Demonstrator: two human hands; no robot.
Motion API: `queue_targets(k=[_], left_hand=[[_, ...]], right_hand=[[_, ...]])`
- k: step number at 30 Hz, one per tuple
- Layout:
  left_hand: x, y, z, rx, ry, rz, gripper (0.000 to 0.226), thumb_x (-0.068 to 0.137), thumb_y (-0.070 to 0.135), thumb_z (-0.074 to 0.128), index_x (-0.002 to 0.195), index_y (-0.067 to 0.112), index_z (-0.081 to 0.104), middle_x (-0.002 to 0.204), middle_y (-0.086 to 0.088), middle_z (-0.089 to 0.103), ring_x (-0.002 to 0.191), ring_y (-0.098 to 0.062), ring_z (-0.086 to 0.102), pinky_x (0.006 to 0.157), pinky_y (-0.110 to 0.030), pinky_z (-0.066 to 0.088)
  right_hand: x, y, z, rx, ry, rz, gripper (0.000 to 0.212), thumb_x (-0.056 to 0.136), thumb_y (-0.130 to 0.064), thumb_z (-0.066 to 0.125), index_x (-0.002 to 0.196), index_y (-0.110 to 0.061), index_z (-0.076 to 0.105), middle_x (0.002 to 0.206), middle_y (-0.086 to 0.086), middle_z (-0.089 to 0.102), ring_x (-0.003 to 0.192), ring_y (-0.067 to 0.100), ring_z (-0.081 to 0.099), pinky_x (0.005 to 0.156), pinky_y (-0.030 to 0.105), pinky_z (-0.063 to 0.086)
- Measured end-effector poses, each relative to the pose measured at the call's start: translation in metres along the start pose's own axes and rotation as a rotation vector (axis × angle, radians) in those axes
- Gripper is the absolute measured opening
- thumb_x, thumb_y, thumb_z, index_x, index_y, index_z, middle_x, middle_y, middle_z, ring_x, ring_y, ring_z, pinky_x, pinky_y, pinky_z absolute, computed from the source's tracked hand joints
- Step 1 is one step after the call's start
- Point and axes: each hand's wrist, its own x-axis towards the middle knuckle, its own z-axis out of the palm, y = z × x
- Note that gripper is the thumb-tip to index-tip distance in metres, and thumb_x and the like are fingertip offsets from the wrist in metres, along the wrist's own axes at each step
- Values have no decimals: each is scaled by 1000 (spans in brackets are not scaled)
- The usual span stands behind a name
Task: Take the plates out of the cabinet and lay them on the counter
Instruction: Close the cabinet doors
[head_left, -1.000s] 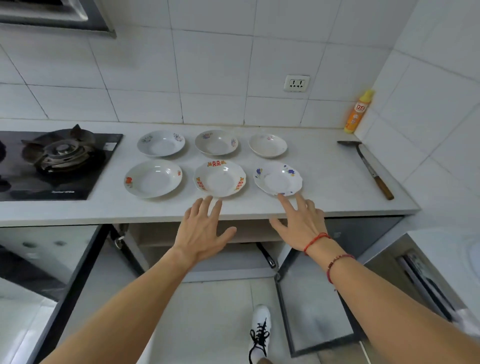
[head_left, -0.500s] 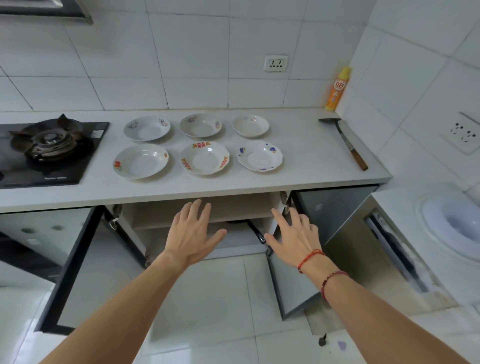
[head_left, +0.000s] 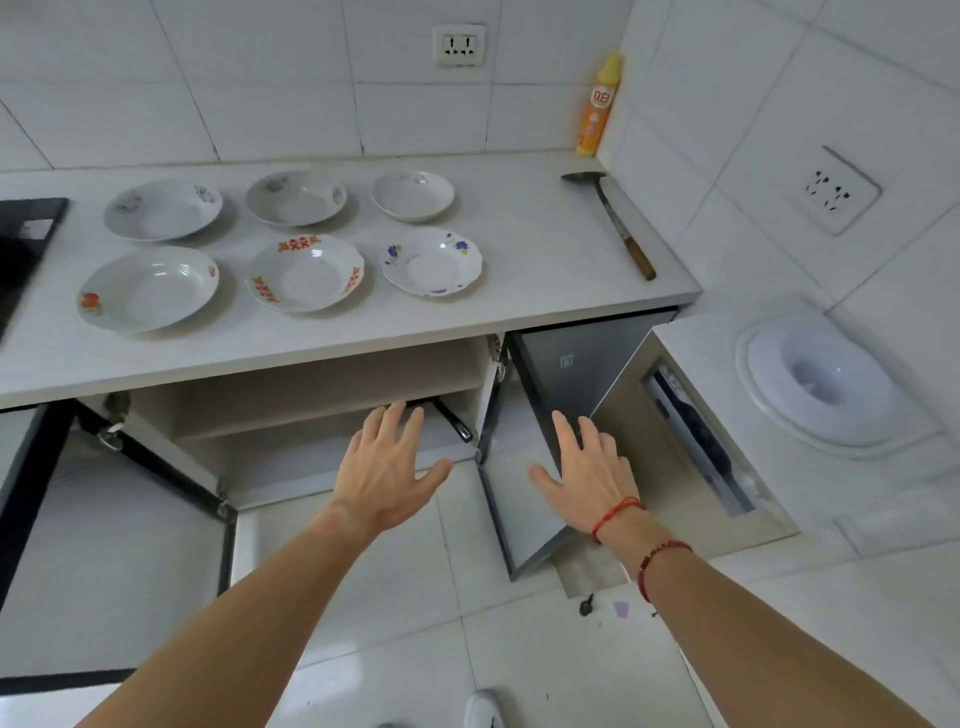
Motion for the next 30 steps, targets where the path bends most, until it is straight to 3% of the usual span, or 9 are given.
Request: queue_targets(k=[8,12,19,26,30], left_hand=[[37,49,34,-58,-74,72,78,88,63,28,146,12,38,152,-14,37,140,-33,31,110,-46,35],[60,72,66,-76,-151,117,71,96,56,35,152,14,26,158,-13,27,145,-31,22,118,-44,26],[98,110,116,-39,-251,212,70,101,52,26,156,15,6,165,-9,2,152,-27,3,123,-43,15],[114,138,163,-13,-255,326,62,102,48,25,156,21,11,166,-9,-3,152,-26,-2,122,-44,20],[116,137,179,-6,-247,332,62,102,50,28,156,22,17,166,-7,-3,152,-25,-2,119,-44,23]], right_hand=[[10,35,15,71,-75,107,76,93,-57,41,153,-23,10,158,11,22,138,31,31,105,46,40],[21,44,33,158,-112,147,78,92,-57,44,153,-22,9,158,10,21,139,31,28,108,48,39],[44,61,72,294,-181,215,77,97,-52,42,154,-15,7,157,9,28,142,28,30,111,42,35],[47,75,102,475,-192,290,59,102,-43,32,152,-14,20,157,9,32,140,28,37,111,42,38],[42,79,111,517,-185,288,42,103,-32,33,142,-17,39,130,10,59,115,27,59,95,44,53]])
